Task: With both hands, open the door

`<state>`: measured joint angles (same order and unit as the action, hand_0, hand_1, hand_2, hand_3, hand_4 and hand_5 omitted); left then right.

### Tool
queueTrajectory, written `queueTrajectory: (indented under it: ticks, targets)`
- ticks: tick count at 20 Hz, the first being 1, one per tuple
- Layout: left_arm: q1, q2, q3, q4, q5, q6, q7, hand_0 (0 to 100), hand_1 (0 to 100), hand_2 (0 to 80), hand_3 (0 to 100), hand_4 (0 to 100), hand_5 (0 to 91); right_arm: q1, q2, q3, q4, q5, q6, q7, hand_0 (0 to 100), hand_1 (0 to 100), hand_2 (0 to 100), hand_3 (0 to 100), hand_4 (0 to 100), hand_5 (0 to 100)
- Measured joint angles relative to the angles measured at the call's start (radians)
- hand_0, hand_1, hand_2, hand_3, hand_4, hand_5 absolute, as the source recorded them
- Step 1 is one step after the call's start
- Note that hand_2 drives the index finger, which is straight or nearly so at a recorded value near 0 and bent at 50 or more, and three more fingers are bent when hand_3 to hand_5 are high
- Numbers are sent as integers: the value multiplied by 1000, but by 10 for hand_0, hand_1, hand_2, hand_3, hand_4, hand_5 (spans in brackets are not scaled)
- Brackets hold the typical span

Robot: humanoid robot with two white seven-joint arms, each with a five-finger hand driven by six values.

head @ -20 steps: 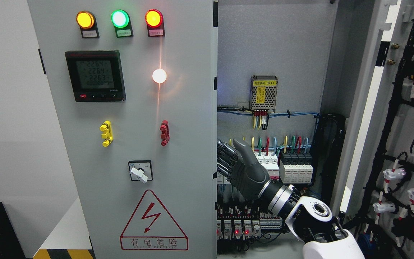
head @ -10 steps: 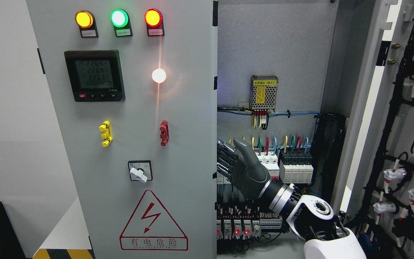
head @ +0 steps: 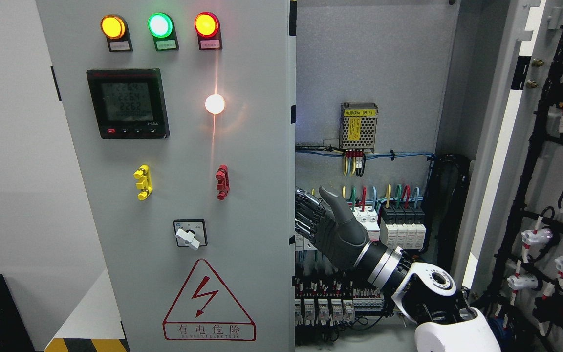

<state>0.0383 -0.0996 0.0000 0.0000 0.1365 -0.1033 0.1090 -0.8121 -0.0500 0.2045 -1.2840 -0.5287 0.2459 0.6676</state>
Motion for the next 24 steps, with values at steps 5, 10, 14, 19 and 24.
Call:
queueTrajectory:
  ticks: [5, 10, 14, 19, 24]
  targets:
    - [0, 0, 0, 0, 0, 0, 0, 0, 0, 0, 0, 0, 0, -1, -1, -4, 1, 0, 0, 12, 191, 0, 0, 0, 0, 0]
    - [0, 0, 0, 0, 0, 0, 0, 0, 0, 0, 0, 0, 0, -1, -1, -5, 3, 0, 0, 16, 190, 0, 0, 0, 0, 0]
    - [0, 0, 0, 0, 0, 0, 0, 0, 0, 0, 0, 0, 0, -2, -1, -4, 6, 1, 0, 18, 191, 0, 0, 0, 0, 0]
    - [0, 0, 0, 0, 0, 0, 0, 0, 0, 0, 0, 0, 0, -2, -1, -2, 10, 0, -2, 19, 191, 0, 0, 0, 0, 0]
    - [0, 0, 0, 0, 0, 0, 0, 0, 0, 0, 0, 0, 0, -5, -2, 3, 12, 0, -2, 19, 191, 0, 0, 0, 0, 0]
